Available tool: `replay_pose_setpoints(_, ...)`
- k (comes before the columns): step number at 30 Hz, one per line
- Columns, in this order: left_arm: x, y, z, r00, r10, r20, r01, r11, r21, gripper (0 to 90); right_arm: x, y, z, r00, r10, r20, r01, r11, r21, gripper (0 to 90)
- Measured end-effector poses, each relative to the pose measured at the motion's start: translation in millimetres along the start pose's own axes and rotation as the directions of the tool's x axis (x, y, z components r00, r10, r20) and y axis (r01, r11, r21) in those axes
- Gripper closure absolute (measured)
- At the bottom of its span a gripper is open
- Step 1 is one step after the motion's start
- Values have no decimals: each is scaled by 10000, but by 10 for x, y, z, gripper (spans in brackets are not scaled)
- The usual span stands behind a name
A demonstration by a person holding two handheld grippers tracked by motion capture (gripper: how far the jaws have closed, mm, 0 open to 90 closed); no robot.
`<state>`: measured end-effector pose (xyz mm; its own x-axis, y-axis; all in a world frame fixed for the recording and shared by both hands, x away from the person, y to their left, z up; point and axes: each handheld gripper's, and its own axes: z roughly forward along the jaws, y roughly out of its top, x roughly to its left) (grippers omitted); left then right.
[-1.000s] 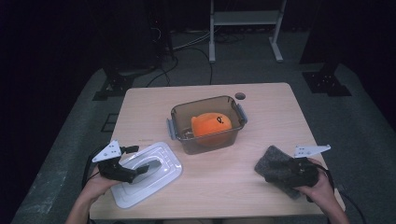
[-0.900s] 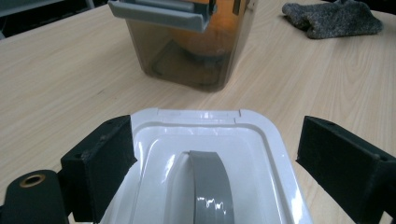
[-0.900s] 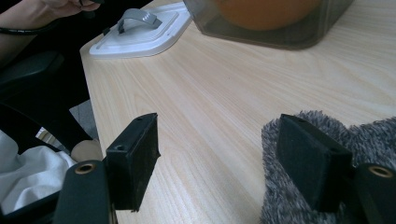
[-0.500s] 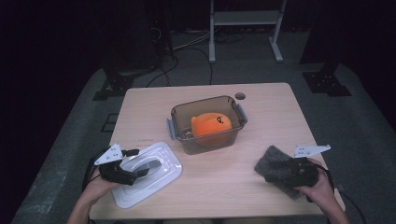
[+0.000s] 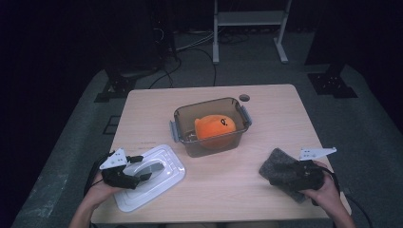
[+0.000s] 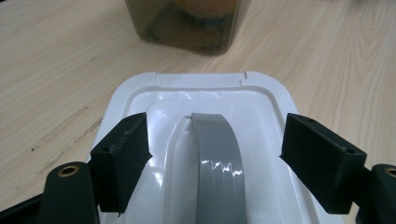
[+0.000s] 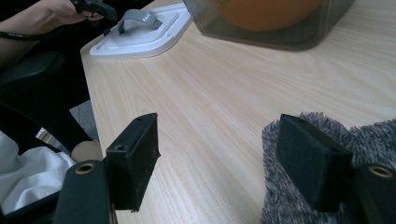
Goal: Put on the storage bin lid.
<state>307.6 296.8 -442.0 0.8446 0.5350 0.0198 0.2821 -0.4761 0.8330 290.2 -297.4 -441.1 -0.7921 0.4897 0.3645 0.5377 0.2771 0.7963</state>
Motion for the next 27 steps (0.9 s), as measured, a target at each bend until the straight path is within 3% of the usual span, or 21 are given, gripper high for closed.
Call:
replay_pose_setpoints(2, 9, -10, 4, 9997, 47, 250, -46, 10000, -50, 277, 0, 1, 0, 10000, -1, 0, 1, 10000, -2, 289)
replay_pose_setpoints(12, 28, -24, 57, 9994, 294, 180, -300, 9991, 291, 387, -1, 3, -8, 10000, 5, 5, -5, 10000, -37, 288)
replay_pose_setpoints(19, 27, -35, 87, 9980, 463, 437, -482, 9978, 456, 510, 1, 8, -5, 10000, 2, -1, -2, 10000, -52, 289)
replay_pose_setpoints(27, 32, -59, 95, 9964, 744, 414, -766, 9956, 537, 642, -4, 11, -23, 10000, -22, 25, 23, 9999, -122, 289)
